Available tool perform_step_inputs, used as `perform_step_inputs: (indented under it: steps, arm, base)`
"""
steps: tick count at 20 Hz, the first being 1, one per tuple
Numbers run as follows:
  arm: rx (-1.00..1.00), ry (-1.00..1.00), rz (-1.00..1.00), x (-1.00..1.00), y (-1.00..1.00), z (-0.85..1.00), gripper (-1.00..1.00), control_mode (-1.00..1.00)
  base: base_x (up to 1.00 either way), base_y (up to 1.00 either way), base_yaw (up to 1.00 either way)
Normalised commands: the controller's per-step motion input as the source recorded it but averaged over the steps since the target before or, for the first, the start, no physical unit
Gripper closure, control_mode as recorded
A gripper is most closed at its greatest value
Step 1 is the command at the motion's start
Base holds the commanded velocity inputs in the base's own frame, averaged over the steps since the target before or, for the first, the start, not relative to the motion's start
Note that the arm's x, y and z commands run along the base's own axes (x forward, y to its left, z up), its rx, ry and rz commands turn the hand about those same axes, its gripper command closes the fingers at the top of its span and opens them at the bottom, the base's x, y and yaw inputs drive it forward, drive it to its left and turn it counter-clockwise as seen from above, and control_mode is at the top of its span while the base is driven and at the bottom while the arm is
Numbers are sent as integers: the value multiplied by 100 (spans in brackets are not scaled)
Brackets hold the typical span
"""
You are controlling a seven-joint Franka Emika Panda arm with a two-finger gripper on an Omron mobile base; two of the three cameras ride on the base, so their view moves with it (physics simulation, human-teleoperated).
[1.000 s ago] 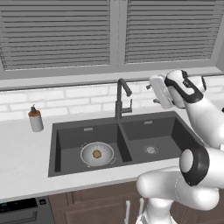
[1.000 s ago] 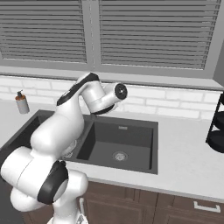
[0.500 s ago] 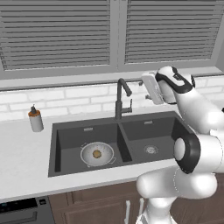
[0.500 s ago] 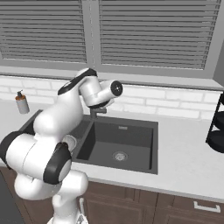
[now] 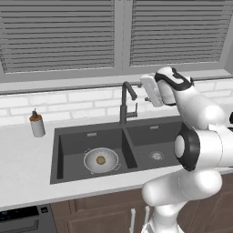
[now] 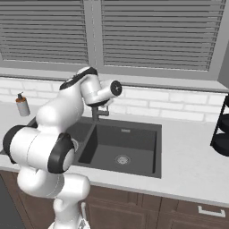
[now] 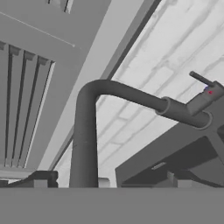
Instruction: Put the colander in the sink, put the kiwi in the colander, and turn on the sink faucet and pour water over the colander.
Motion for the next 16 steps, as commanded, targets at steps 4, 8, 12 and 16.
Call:
perform_step_inputs:
  steps: [4,8,12,16]
  arm:
    - [0,0,6,0,31,0,-100,-100]
    - [0,0,6,1,22,0,-100,-100]
    - [0,0,5,23,8,0,-100,-100]
    - [0,0,4,44,1,0,-100,-100]
  base:
    - [0,0,0]
    - [0,0,0]
    - [0,0,0]
    - [0,0,0]
